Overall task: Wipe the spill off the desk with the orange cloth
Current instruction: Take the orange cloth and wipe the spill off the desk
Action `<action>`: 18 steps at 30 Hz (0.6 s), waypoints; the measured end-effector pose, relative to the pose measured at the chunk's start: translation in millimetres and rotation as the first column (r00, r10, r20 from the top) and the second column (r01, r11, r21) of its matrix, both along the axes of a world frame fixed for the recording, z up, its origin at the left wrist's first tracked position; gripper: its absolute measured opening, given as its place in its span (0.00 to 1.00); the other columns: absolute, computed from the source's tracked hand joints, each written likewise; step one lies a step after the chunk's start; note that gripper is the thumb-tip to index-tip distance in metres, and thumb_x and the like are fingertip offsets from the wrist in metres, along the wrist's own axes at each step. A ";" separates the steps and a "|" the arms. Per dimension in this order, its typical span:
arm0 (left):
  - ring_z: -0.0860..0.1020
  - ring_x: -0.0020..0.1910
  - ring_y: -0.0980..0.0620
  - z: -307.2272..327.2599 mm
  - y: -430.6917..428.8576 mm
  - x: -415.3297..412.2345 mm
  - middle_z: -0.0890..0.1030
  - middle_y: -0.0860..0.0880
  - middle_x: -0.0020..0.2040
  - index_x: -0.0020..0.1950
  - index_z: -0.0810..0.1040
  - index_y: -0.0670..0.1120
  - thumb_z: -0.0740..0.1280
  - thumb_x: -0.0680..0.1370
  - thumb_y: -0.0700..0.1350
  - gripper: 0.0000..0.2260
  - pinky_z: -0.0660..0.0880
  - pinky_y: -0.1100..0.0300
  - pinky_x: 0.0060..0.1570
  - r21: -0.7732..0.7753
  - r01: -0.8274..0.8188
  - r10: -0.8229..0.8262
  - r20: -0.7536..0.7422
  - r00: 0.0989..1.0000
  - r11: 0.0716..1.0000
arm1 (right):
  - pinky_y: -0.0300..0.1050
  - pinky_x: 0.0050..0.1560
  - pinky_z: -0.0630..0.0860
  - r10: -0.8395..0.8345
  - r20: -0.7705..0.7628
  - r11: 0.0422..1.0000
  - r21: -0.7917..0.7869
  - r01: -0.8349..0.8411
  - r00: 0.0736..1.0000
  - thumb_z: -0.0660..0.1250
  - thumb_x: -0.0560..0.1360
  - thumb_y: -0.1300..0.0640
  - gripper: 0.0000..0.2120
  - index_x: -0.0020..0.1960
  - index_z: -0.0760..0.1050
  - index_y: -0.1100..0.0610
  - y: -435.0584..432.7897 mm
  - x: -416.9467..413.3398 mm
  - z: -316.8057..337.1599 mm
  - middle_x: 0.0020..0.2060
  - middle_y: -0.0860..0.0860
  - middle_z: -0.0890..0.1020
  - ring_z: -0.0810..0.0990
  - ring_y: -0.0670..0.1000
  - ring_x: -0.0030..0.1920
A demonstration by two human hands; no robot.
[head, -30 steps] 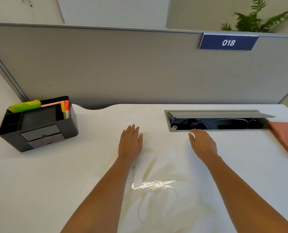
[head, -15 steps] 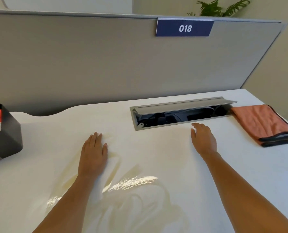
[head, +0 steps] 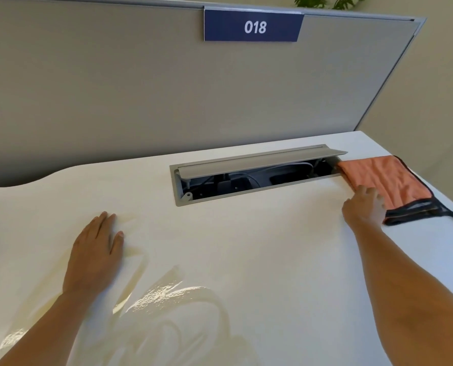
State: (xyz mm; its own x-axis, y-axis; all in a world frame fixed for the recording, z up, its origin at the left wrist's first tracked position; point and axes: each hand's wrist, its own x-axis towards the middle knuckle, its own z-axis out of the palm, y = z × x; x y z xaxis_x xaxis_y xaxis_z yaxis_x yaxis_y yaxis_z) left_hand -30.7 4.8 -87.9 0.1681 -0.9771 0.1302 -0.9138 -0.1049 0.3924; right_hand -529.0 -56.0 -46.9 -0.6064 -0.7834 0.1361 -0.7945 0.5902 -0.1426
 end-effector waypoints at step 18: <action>0.63 0.72 0.44 -7.4 -3.8 5.0 0.67 0.44 0.73 0.70 0.66 0.45 0.52 0.77 0.53 0.24 0.59 0.47 0.72 -0.017 -0.001 0.001 0.014 1.000 1.000 | 0.62 0.53 0.71 -0.130 -0.101 0.966 -0.236 0.104 0.986 0.59 0.73 0.74 0.09 0.53 0.71 0.72 -17.2 -29.0 1.7 0.50 0.72 0.77 0.75 0.70 0.52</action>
State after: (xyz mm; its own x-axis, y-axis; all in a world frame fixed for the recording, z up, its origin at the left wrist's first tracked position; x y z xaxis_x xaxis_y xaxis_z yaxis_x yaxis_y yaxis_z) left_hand -25.8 1.0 -95.3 0.1670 -0.9746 0.1491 -0.9191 -0.0992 0.3813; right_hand -558.0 -73.2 -45.3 -0.6618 -0.6476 0.3777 -0.7408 0.6422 -0.1969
